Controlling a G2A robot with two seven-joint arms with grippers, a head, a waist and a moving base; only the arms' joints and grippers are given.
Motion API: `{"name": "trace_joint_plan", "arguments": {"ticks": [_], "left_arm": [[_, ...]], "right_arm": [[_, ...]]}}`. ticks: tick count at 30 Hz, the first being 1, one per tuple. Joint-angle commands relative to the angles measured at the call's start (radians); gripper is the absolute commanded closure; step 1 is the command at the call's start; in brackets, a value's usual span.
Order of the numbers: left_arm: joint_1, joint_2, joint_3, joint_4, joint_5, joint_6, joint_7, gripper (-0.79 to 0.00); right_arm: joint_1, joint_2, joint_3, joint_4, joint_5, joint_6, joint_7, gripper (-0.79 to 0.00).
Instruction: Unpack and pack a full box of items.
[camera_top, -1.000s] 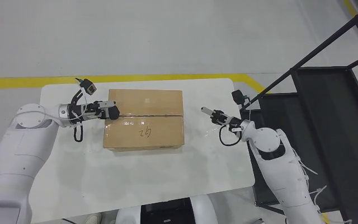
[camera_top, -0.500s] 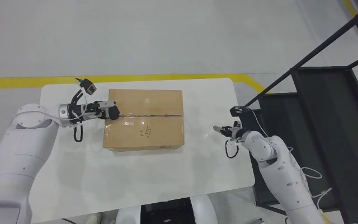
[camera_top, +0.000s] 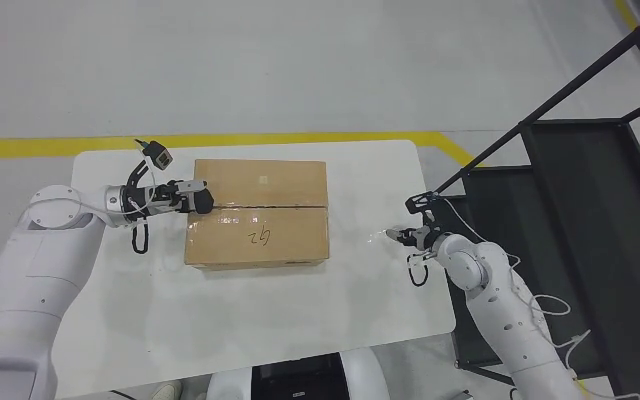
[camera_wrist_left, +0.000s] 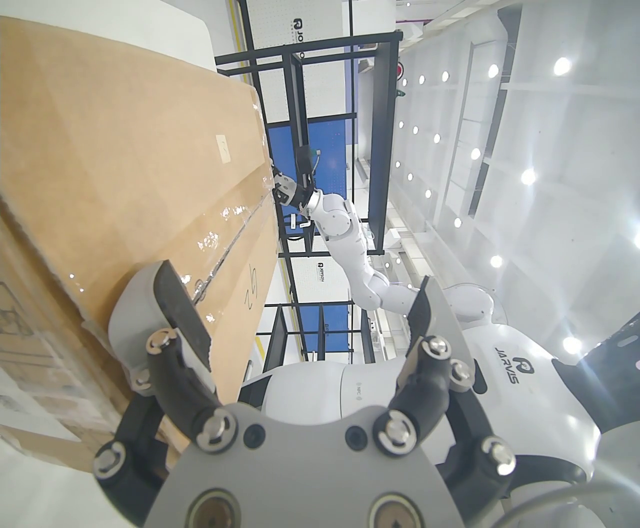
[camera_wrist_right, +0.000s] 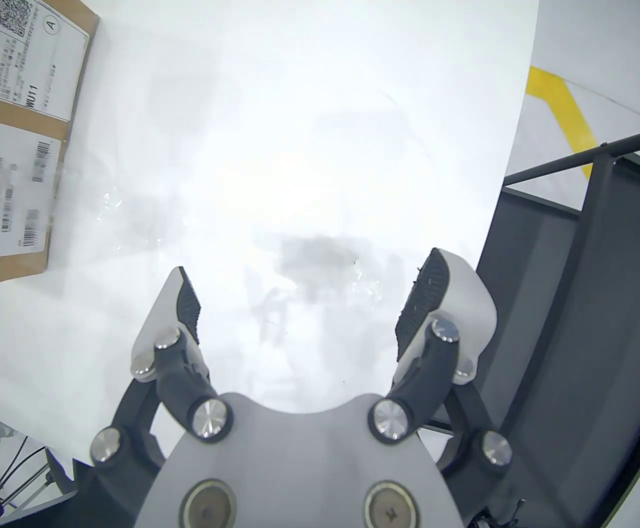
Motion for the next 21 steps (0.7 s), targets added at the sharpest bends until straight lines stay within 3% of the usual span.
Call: {"name": "trace_joint_plan", "arguments": {"ticks": [1, 12, 21], "left_arm": [[0.0, 0.0, 0.0, 0.0, 0.0, 0.0, 0.0, -0.785], [0.0, 0.0, 0.0, 0.0, 0.0, 0.0, 0.0, -0.785], [0.0, 0.0, 0.0, 0.0, 0.0, 0.0, 0.0, -0.785]], "right_arm": [[0.0, 0.0, 0.0, 0.0, 0.0, 0.0, 0.0, -0.785], [0.0, 0.0, 0.0, 0.0, 0.0, 0.0, 0.0, -0.785], [0.049, -0.007, -0.046, 0.099, -0.012, 0.048, 0.062, -0.785]]}}
